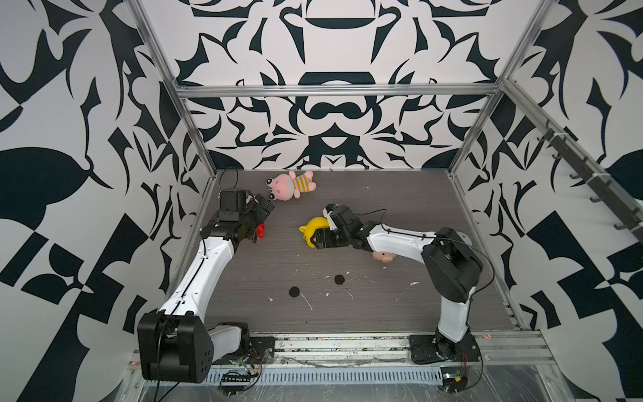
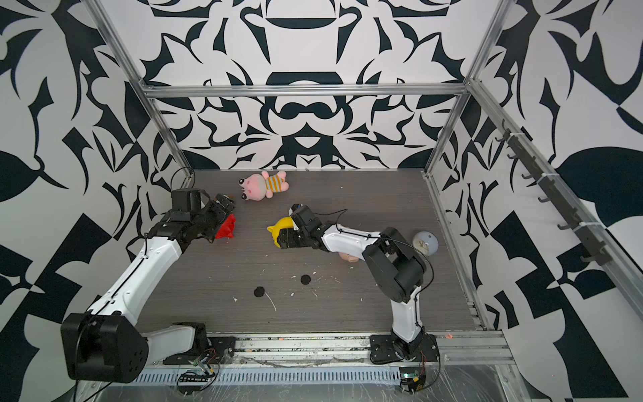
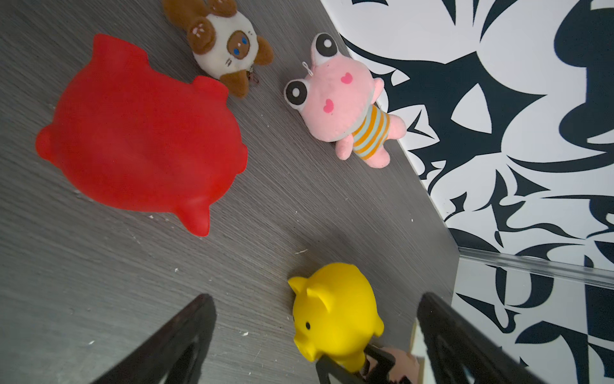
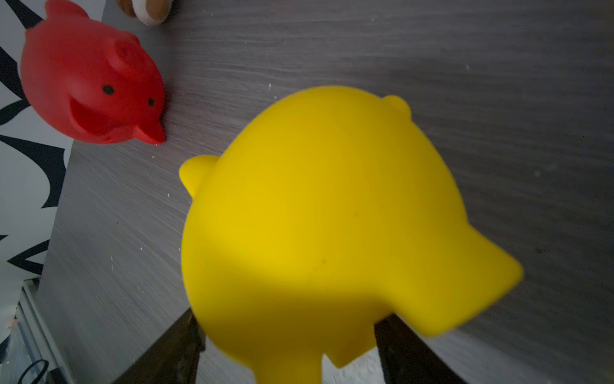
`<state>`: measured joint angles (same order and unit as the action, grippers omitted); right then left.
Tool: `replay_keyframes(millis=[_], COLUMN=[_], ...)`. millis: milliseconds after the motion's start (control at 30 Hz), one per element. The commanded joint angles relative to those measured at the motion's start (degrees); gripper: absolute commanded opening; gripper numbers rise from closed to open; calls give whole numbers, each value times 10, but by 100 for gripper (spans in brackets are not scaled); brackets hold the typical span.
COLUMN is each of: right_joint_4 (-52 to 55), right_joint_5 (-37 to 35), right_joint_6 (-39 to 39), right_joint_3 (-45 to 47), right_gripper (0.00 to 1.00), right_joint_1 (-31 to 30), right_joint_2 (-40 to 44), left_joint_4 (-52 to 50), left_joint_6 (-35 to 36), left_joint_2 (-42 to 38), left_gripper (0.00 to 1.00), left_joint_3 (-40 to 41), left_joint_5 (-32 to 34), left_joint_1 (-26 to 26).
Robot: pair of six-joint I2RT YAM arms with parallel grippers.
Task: Open piggy banks
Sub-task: Move the piggy bank to the center of the board.
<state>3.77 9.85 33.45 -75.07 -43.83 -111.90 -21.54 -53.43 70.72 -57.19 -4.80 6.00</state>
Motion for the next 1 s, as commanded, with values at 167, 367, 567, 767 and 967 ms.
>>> replay_keyframes(millis=[167, 367, 567, 767, 967], right_joint_4=[25, 55, 95, 134, 224], right_joint_5=[8, -10, -35, 19, -39], right_joint_6=[-38, -67, -109, -123, -136], right_joint_3=[-158, -163, -113, 9, 141], right_gripper=[78, 100, 100, 100, 95], right_joint_1=[2, 7, 25, 101, 192], right_joint_2=[-75, -29, 70, 194, 330], left_joint_4=[41, 64, 103, 110, 127], left_joint_6=[-3, 8, 15, 46, 61], left_joint_2=[7, 4, -1, 64, 158], left_gripper=[99, 99, 99, 99, 99], left_joint_3=[8, 11, 20, -31, -90], left_joint_5=[-76, -100, -72, -25, 4], left_joint_1=[-2, 0, 45, 148, 250])
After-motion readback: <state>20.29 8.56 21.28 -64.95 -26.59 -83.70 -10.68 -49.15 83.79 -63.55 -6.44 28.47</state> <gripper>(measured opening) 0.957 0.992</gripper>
